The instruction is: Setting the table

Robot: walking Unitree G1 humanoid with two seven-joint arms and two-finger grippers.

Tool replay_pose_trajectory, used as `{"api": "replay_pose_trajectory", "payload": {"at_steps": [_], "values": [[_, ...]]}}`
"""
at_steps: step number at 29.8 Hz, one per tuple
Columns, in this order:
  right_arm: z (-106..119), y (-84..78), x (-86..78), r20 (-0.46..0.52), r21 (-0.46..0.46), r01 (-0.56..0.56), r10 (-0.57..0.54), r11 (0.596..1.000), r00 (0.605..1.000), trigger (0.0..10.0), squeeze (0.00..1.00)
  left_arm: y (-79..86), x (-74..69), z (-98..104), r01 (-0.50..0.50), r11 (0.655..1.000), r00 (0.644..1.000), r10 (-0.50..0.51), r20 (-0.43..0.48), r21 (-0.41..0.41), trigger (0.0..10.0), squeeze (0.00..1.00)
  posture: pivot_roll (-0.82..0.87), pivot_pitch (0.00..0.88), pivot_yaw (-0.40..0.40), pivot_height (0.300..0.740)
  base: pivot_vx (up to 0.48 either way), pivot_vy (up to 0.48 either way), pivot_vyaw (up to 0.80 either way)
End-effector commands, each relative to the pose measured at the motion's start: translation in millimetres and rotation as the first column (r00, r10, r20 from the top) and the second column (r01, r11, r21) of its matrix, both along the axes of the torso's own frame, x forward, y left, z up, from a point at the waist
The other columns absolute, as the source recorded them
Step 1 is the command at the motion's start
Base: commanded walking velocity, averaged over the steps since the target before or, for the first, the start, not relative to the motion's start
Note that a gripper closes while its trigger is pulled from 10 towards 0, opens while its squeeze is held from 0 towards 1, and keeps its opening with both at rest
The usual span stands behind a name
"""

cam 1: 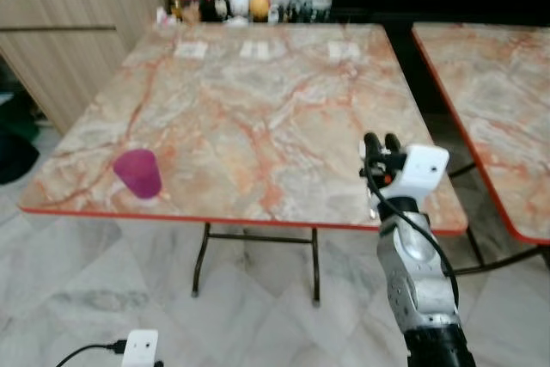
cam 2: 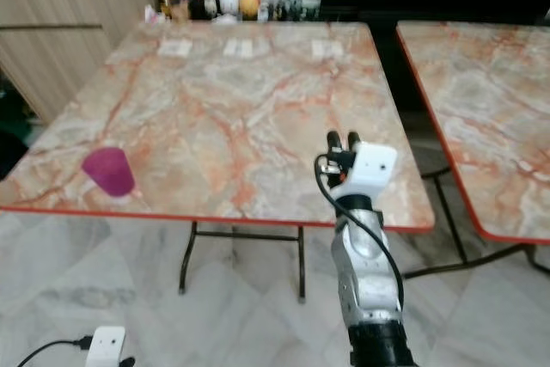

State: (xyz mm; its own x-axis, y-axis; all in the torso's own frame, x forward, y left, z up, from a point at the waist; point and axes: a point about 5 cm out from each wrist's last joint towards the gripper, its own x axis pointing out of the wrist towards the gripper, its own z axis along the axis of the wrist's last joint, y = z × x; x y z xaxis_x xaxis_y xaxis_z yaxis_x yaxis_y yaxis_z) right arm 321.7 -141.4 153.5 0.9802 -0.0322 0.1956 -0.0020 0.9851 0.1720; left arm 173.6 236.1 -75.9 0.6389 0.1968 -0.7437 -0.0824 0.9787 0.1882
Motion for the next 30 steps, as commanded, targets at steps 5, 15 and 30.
{"api": "replay_pose_trajectory", "payload": {"at_steps": [5,15,30], "values": [[-2.4,-2.6,-1.1,-0.011,0.002,0.012,-0.012,1.0,1.0,10.0,0.0,-3.0,-2.5,-2.1,-0.006,1.0,1.0,0.005,-0.01,-0.017,10.0,0.0,-0.06,0.053,0.027,0.74,0.0,0.0,0.0],[-3.1,-7.3,-1.1,-0.018,-0.001,0.031,-0.031,1.0,0.999,10.0,0.0,-4.2,-2.5,-2.4,0.007,1.0,1.0,-0.007,-0.013,-0.012,10.0,0.0,-0.07,0.058,0.026,0.74,0.077,0.0,0.0],[-4.1,-12.3,-0.7,-0.028,-0.006,0.051,-0.051,0.999,0.998,10.0,0.0,-5.5,-2.8,-2.8,0.009,1.0,1.0,-0.009,-0.013,-0.009,10.0,0.0,-0.07,0.06,0.022,0.74,0.294,0.0,0.0]]}}
